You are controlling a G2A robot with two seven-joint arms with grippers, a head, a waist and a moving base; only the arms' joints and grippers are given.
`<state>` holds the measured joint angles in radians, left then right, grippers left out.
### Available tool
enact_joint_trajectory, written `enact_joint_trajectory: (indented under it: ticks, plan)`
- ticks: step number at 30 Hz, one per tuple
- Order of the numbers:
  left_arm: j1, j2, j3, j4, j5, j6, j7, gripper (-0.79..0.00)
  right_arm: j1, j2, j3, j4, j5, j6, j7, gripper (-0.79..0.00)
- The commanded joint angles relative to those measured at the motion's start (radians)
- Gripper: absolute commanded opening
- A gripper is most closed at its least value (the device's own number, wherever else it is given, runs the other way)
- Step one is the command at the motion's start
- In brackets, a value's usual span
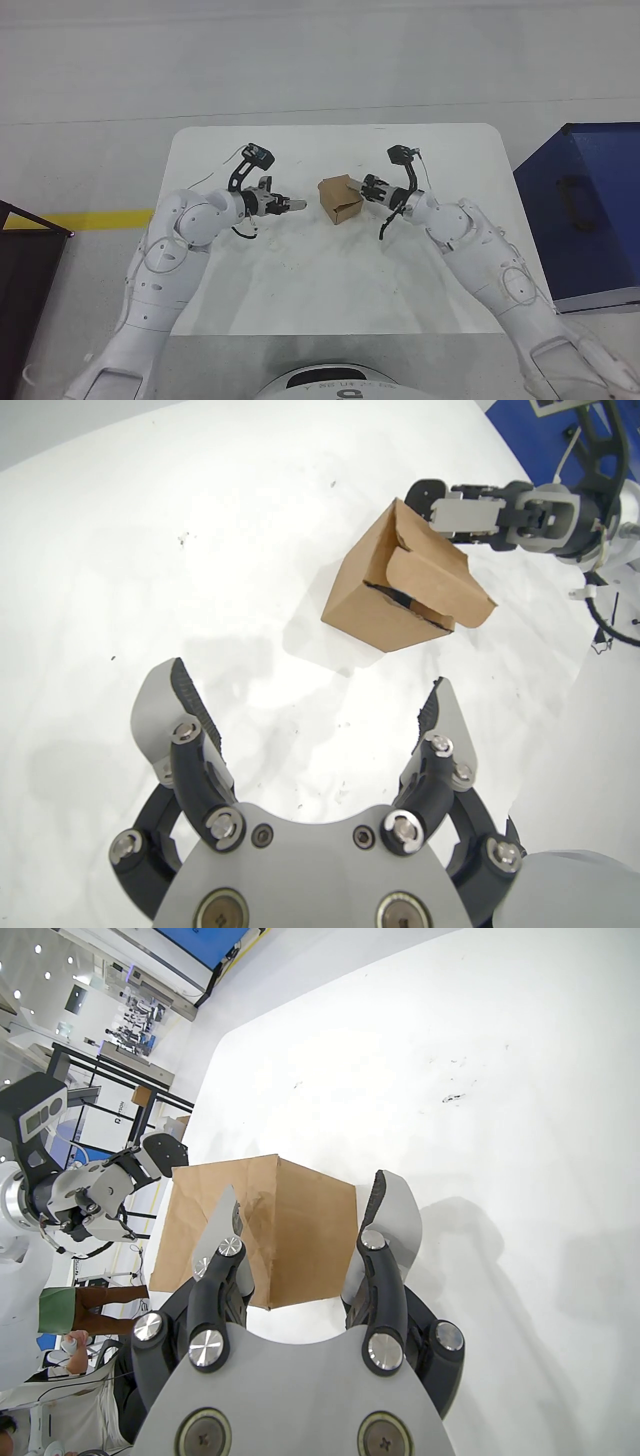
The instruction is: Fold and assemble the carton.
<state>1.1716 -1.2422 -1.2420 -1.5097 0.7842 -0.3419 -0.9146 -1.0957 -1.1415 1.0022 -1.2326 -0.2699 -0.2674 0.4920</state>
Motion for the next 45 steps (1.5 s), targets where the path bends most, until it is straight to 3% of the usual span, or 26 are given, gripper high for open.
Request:
enact_joint_trajectory:
  ticks: [1,7,10,14,16,26,36,45]
  plan:
    - [-0.025,-0.004,0.026,0.016,0.006,0.019,0.002,0.0,0.003,-0.002,-0.004,0.003,-0.007,0.002,0.007,-0.305]
    - [-0.088,-0.014,0.086,0.058,-0.001,0.045,0.002,0.0,0.0,-0.005,-0.008,-0.004,-0.024,0.009,0.013,-0.32]
    - [-0.123,-0.021,0.12,0.089,0.009,0.074,-0.002,0.0,-0.008,-0.005,-0.004,-0.012,-0.019,0.0,0.018,-0.289]
    - [-0.152,-0.028,0.152,0.121,-0.001,0.073,0.005,0.0,-0.02,-0.003,0.019,-0.015,0.053,-0.038,0.062,-0.237]
    - [-0.16,-0.029,0.162,0.13,-0.003,0.073,0.009,0.0,-0.019,-0.001,0.03,-0.009,0.099,-0.057,0.106,-0.249]
    - [-0.173,-0.03,0.189,0.149,0.0,0.073,0.014,0.0,-0.011,0.0,0.045,0.003,0.139,-0.063,0.163,-0.286]
    - [-0.132,-0.017,0.157,0.162,-0.035,0.036,0.044,0.0,-0.016,-0.003,0.051,0.001,0.151,-0.052,0.157,-0.345]
    - [-0.179,-0.027,0.202,0.196,-0.045,0.085,0.034,0.0,-0.021,-0.005,0.051,-0.007,0.137,-0.04,0.141,-0.311]
